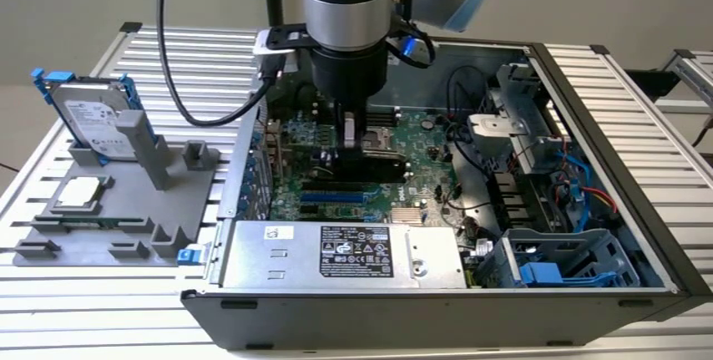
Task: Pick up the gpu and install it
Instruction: 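Insert the gpu into the slot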
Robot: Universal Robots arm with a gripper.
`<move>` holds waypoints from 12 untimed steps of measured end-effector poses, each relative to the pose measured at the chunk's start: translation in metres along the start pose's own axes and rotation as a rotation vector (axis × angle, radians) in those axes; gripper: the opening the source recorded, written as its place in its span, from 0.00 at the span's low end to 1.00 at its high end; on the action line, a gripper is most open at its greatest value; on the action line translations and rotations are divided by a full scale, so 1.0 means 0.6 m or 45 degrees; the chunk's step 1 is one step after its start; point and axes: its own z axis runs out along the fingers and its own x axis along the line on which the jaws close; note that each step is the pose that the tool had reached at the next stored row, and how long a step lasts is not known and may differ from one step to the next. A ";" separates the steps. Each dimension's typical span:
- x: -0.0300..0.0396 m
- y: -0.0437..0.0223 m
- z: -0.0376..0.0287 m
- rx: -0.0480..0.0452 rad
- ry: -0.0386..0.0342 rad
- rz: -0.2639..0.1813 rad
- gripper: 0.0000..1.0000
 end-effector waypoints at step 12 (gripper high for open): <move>0.003 0.016 0.007 0.000 0.0000 0.000 0.00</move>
